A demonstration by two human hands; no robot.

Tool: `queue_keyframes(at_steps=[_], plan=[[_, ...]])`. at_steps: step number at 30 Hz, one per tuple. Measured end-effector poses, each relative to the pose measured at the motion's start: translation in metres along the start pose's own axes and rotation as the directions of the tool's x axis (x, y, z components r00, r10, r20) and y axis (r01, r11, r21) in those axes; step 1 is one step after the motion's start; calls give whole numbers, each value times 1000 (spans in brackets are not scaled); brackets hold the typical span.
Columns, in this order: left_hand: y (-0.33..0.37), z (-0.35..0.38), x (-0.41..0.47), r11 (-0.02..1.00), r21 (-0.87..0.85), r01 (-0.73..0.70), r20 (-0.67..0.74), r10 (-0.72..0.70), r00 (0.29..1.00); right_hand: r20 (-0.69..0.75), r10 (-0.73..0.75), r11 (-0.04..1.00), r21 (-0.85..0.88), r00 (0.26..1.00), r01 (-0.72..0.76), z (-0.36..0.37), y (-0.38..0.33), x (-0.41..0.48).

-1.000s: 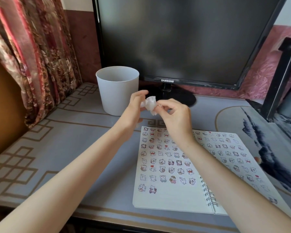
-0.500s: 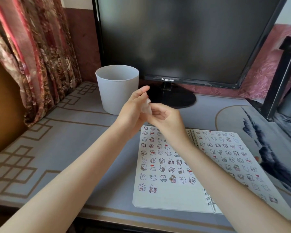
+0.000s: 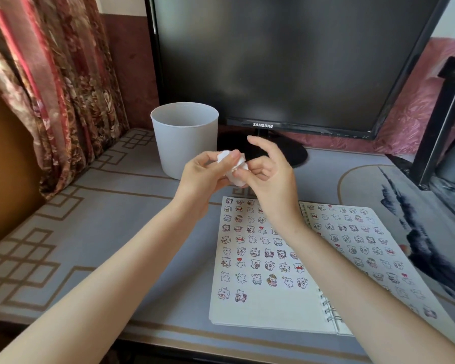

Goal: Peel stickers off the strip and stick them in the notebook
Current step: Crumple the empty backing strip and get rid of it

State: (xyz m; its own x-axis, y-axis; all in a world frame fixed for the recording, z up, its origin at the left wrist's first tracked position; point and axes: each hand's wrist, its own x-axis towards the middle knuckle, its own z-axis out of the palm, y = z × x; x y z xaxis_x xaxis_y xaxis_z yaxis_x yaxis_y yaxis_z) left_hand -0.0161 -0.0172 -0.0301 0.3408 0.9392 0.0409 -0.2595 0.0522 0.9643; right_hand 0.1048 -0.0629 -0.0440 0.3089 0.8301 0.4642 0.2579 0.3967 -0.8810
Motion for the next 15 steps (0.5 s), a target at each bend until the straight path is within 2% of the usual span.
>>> queue_keyframes(at_steps=[5,10,12,15], plan=[[2,-4,0,992,126,28,59,-36,998,-2,-91,983,-163,996,89,-1,2,2],[2,-8,-1,983,183,-5,65,-7,998,58,-130,967,-214,990,140,0,-1,5],[4,-6,-2,975,219,-29,80,11,997,41,-132,963,-230,990,138,1,0,5],[5,-8,-1,985,169,17,118,-38,992,0,-106,971,-215,994,103,0,1,6]])
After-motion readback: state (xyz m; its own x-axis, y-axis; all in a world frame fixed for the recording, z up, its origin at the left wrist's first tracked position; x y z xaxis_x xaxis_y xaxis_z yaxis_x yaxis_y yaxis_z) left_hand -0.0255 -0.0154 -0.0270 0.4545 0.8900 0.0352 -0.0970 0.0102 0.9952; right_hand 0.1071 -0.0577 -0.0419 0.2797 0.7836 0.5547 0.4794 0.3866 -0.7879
